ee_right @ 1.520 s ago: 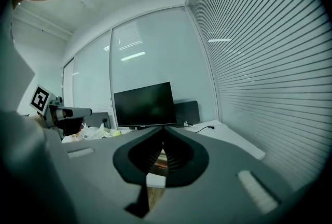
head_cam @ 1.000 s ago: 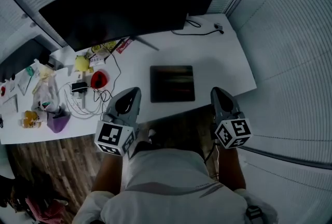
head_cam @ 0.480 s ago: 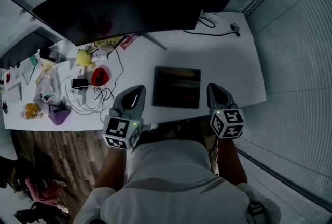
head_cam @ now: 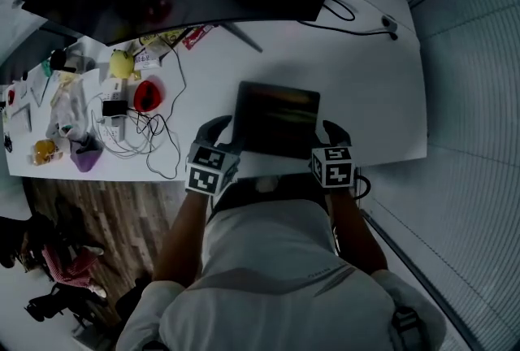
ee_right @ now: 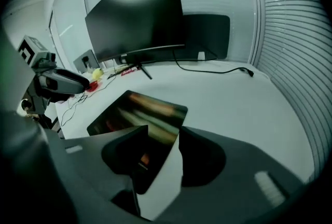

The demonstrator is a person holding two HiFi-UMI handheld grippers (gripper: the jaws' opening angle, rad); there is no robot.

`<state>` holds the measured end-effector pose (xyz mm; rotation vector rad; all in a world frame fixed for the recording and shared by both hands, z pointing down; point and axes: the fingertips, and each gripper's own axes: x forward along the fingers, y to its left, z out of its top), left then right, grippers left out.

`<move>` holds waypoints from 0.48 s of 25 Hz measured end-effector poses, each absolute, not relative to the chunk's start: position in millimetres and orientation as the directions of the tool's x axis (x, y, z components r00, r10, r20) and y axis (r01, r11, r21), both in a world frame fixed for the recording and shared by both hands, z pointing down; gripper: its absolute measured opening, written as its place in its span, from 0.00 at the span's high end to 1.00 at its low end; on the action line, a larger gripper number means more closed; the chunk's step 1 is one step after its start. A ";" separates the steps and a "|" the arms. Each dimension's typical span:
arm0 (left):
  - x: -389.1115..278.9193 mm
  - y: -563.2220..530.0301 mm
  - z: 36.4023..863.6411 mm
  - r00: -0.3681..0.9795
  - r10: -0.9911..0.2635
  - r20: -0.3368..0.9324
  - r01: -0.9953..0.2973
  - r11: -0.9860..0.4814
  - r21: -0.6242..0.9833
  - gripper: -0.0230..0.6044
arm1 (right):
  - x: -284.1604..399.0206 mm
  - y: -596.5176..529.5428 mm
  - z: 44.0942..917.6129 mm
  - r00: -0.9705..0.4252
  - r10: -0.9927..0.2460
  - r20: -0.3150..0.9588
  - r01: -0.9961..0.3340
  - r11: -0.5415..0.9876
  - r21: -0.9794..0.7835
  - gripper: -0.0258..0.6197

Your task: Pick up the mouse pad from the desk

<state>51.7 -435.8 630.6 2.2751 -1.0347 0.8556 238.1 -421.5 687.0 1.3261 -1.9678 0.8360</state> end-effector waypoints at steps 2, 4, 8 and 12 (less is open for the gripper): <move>47.8 -435.5 666.2 0.460 -0.434 0.775 -0.805 -0.571 0.159 0.66 | 233.2 -417.2 707.7 -0.305 -0.513 0.802 -0.935 0.319 -0.152 0.64; 44.6 -432.3 692.2 0.421 -0.395 0.816 -0.812 -0.565 0.146 0.62 | 227.5 -409.5 726.1 -0.304 -0.469 0.829 -0.931 0.332 -0.153 0.61; 39.0 -416.6 730.8 0.368 -0.316 0.874 -0.809 -0.572 0.134 0.57 | 217.5 -397.1 739.6 -0.294 -0.424 0.857 -0.929 0.339 -0.151 0.56; 35.3 -407.6 751.5 0.343 -0.294 0.892 -0.814 -0.568 0.125 0.58 | 214.7 -396.9 740.3 -0.278 -0.421 0.863 -0.934 0.330 -0.139 0.59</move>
